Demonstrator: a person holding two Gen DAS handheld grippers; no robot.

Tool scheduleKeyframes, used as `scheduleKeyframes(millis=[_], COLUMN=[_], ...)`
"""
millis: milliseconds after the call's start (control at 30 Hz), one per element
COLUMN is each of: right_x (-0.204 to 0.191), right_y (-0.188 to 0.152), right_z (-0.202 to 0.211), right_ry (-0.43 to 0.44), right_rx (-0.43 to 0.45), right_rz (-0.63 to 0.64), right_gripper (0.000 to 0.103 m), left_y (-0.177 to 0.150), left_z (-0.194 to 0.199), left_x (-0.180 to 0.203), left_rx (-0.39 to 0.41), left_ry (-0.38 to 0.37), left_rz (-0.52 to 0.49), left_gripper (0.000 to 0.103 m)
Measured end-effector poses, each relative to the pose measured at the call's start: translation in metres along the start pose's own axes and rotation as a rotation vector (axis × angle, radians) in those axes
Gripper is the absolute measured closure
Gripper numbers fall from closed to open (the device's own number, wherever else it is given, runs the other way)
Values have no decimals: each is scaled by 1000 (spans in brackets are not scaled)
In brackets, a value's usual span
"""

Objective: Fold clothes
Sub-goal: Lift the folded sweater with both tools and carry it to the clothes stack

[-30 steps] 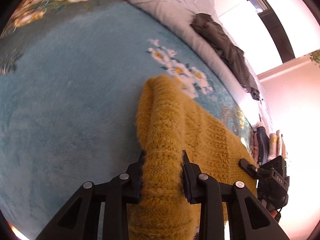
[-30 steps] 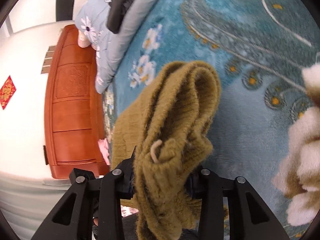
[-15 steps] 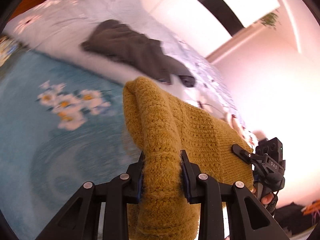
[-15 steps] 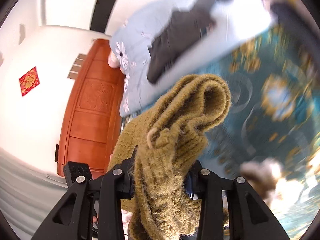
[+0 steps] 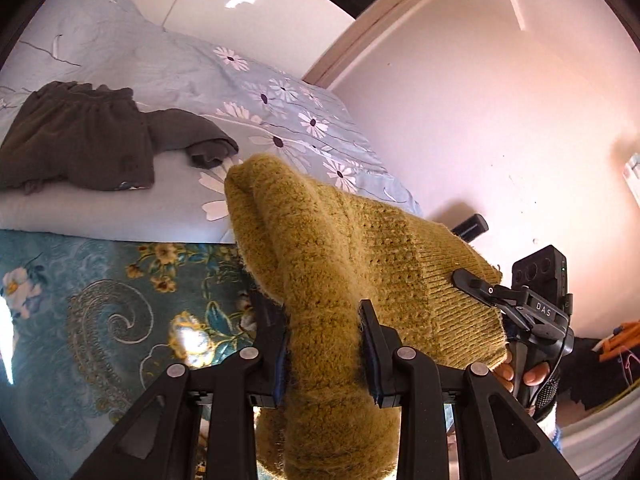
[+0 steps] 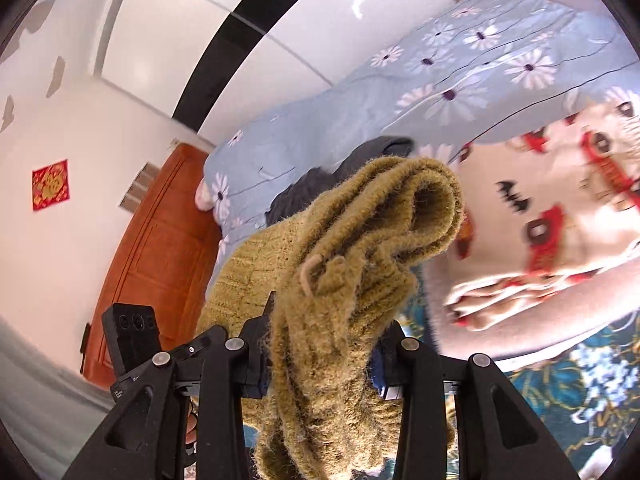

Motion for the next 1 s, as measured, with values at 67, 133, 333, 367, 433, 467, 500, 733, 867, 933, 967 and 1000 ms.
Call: scheduleKeyframes(millis=[67,133,333,367,433,467,500,733,867,933,967,1000], right_x=[10,20,57,62,69,73,77,106,129,141,148,156], right_y=[9,19,49,54,67,73,80,117,113,111,109,107], right_z=[16,28,65,70,78,83,87,101,85,77,74,71], right_ry=[-19,-34,-100,-111,-137,-150,-163,-277,-316,-330,-349,-368], right_rx=[15,28,60,65,81,89,97,143,148,148,148,142], right_rz=[-9,-26,-33,-33,-30,-29,-27,-43,-71,-98,-111,-127], right_gripper=[64,64,64,64,64,65,65,65,65,65,65,65], left_y=[7,13,24,26,32,35,37,38,31,26,22,18], left_z=[-14,-26,-63,-69,-82,-87,-92,-134,-154,-161,-164,-166], left_x=[15,27,70,75,88,95,102,117,106,100,95,91], left_rx=[-17,-32,-85,-89,-95,-94,-93,-107,-117,-126,-135,-145], left_ry=[-14,-24,-11,-9,-3,3,15,116,202,248,252,256], left_rz=[-15,-25,-57,-63,-75,-86,-101,-153,-179,-201,-198,-195], left_gripper=[71,71,71,71,71,72,72,72,72,71,68,68])
Point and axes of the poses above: each gripper's, at about its wrist camera, not at the fingertips, and z roughly against the way its jaws point, x to its right, y to its top, the point moved 3 cm from there along -z, roughly the way its jaws point, and after that the axes turned 2 degrees about y, right-handed, at the moved point
